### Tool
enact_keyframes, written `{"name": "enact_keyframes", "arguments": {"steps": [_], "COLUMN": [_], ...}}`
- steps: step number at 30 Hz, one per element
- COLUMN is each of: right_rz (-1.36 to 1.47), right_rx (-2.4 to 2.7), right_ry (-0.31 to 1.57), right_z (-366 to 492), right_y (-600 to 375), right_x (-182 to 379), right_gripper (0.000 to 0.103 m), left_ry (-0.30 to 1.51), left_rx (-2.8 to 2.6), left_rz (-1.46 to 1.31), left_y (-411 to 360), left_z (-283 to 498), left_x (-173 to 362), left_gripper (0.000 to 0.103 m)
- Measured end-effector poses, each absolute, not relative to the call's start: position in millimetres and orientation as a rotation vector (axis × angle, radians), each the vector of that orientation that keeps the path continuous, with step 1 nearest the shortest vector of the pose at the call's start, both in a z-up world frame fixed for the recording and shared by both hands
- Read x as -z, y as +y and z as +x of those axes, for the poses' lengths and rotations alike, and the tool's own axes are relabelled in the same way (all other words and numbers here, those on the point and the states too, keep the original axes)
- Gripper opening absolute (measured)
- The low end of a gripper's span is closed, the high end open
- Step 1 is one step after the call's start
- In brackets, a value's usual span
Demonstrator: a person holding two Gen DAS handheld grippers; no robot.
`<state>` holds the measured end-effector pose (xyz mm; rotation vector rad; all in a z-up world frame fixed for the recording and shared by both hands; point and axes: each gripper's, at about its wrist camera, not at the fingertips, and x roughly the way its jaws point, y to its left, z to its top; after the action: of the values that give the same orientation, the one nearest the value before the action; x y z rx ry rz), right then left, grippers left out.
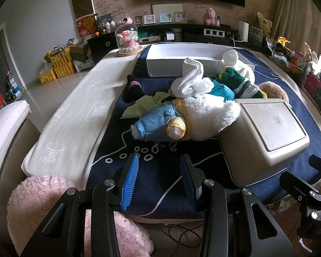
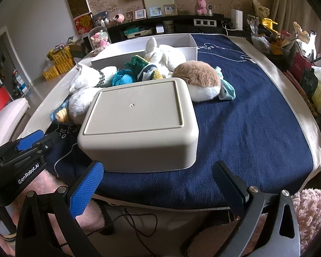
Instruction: Organize soft objects
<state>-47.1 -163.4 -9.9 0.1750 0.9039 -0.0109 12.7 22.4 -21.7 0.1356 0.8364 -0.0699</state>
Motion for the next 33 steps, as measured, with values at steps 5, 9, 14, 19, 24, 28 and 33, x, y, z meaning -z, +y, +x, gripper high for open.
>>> {"name": "enact_keyframes", "arguments": {"steps": [5, 9, 14, 19, 24, 28, 33], "right_rz": [0.177, 0.184, 0.204, 0.228, 0.26, 0.286, 0.28], "right_rx": [0.008, 0.003, -0.002, -0.019, -0.026, -0.025, -0.024], "right_ry": [0.907, 0.908, 0.906, 0.914, 0.927, 0.938, 0.94], "right_z": [-46.2, -46.2, -46.9, -47.1, -46.6, -46.6, -45.9], "right_y": [-163.4, -163.9, -167.0, -169.0, -172.5, -175.3, -173.3], "right_x": [9.1, 8.8, 9.4, 11.2, 14.1, 16.8, 17.0], "right_gripper": [0.077, 0.08, 0.068, 0.071, 0.071, 0.068, 0.068], "left_ry": [0.84, 0.895, 0.937, 0.92, 0.982, 0.987, 1.027], "left_rx": [0.072, 0.089, 0.119, 0.089, 0.09, 0.097, 0.062], "left_rz": [0.133, 0.059, -0.112, -0.15, -0.21, -0.271, -0.257], "left_y": [23.2, 35.7, 67.9, 89.1, 104.8, 115.9, 107.4], "left_z": [12.8, 17.2, 33.5, 47.7, 71.0, 99.4, 153.0], "left_x": [21.1, 17.5, -2.3, -19.7, -11.6, -20.4, -25.7], "left_gripper": [0.04, 0.04, 0.04, 0.043, 0.043, 0.043, 0.044]}}
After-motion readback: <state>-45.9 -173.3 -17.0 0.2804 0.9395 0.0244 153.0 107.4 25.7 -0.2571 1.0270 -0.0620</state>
